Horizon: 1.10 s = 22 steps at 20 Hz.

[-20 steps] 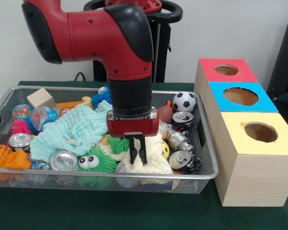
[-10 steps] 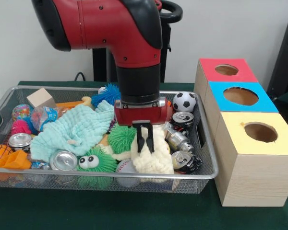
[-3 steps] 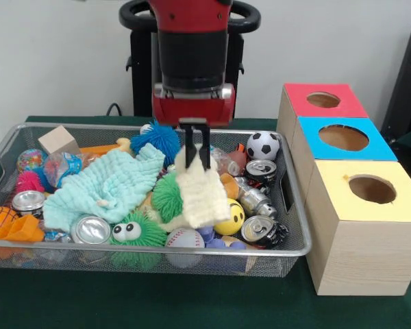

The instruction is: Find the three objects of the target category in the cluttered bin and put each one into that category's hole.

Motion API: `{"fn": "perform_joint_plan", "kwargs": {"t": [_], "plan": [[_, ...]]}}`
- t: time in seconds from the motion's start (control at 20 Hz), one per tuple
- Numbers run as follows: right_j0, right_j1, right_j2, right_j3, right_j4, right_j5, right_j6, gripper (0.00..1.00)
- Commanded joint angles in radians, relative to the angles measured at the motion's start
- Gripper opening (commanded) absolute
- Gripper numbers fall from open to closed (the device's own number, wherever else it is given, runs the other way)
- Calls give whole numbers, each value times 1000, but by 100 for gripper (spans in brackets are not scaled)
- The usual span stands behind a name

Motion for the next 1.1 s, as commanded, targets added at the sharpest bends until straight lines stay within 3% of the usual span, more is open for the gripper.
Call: {"fn": "perform_joint_plan", "kwargs": {"t": [0.05,1.1], "plan": [[-21,-124,90,-21,79,234,-168,0],[29,-106,109,-189,77,414,-167,0]]}}
